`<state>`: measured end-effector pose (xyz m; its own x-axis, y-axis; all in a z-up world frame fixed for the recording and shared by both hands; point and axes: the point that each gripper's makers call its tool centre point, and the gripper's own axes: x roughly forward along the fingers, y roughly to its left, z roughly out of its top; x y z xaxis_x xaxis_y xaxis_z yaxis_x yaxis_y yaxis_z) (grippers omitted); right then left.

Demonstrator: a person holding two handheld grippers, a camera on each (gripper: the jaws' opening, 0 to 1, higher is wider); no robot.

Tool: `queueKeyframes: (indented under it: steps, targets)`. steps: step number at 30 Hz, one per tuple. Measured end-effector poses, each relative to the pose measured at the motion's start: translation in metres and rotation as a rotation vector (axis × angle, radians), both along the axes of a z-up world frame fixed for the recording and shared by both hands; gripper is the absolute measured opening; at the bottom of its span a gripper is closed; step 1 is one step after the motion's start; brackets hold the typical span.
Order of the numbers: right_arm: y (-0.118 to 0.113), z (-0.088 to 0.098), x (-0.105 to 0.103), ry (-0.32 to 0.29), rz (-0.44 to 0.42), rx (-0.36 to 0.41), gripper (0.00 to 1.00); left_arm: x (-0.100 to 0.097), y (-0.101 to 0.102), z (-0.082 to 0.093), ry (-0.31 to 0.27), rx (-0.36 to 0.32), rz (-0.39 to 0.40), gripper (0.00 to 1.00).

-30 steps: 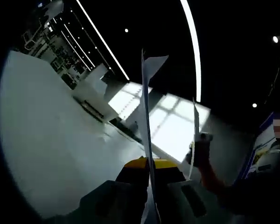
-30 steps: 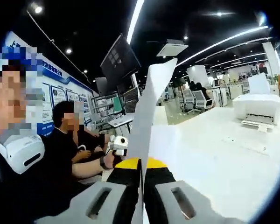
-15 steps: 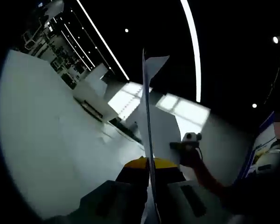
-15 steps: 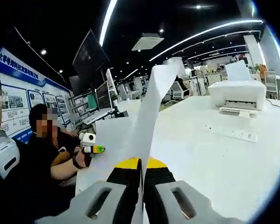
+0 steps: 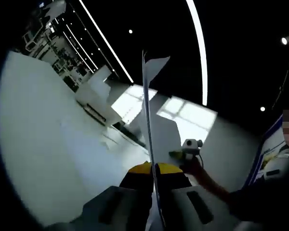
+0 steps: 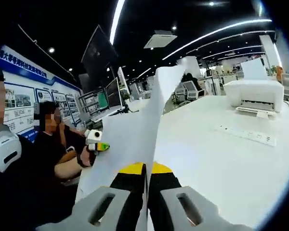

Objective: Organize the stack of printing papers by aligning and flattening the scattered papers on the table

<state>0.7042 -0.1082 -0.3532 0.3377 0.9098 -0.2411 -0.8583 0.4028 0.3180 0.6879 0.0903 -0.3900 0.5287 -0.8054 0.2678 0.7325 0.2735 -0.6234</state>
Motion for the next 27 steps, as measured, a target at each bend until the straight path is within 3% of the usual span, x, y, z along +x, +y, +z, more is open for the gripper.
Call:
queueKeyframes:
  steps: [6,12,27]
  targets:
    - [0.009,0.003,-0.007,0.013,0.035,0.018,0.00,0.002,0.002,-0.001,-0.008,0.002,-0.001,0.08]
    - [0.016,-0.002,-0.005,0.019,0.059,0.005,0.00,-0.005,-0.007,-0.002,-0.045,0.054,-0.013,0.09]
    - [0.039,-0.017,-0.010,0.052,0.098,0.018,0.00,-0.010,-0.011,0.003,-0.032,0.034,-0.016,0.13]
